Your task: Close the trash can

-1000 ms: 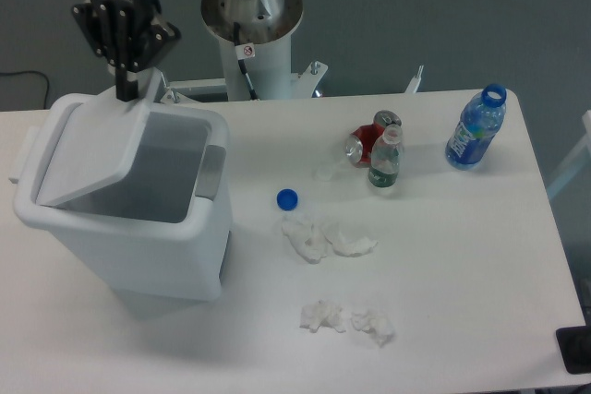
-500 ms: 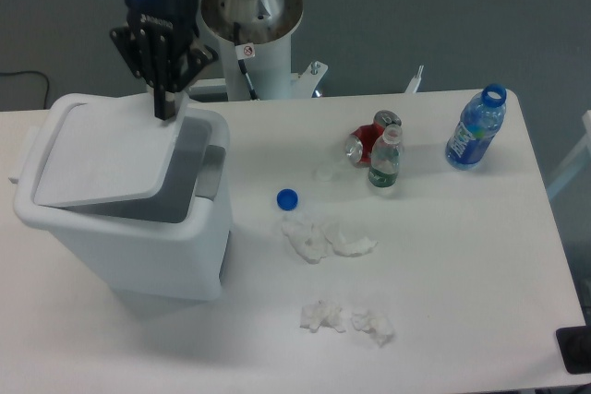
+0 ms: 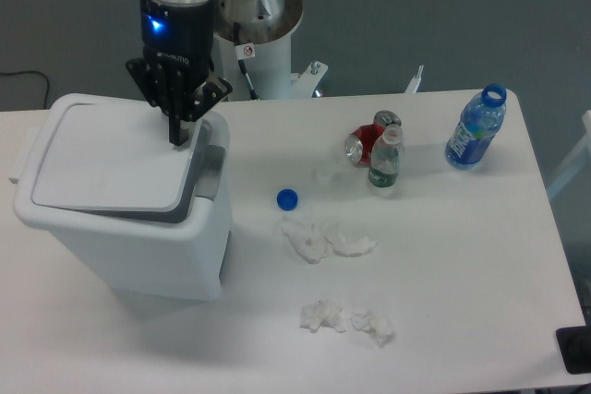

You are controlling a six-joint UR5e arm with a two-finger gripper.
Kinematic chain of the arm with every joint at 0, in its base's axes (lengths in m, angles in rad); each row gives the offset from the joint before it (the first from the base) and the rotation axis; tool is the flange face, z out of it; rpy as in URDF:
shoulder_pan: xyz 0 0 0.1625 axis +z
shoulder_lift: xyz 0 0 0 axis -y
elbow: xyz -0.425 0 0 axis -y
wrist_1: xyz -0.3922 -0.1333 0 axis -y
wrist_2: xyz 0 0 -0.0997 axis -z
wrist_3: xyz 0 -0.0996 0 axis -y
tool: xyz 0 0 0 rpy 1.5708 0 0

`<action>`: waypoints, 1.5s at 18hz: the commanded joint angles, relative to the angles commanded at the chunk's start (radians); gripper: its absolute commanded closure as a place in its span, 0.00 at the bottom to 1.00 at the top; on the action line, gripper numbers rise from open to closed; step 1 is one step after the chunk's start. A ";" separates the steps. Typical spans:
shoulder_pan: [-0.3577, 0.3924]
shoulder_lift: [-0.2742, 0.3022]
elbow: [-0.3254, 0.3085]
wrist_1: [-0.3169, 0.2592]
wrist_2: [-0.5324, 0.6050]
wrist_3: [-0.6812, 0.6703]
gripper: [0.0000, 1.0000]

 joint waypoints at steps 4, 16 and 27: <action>-0.002 -0.017 -0.002 0.014 0.002 -0.002 1.00; -0.003 -0.046 -0.003 0.023 0.002 0.000 1.00; 0.003 -0.046 0.014 0.023 0.000 0.005 1.00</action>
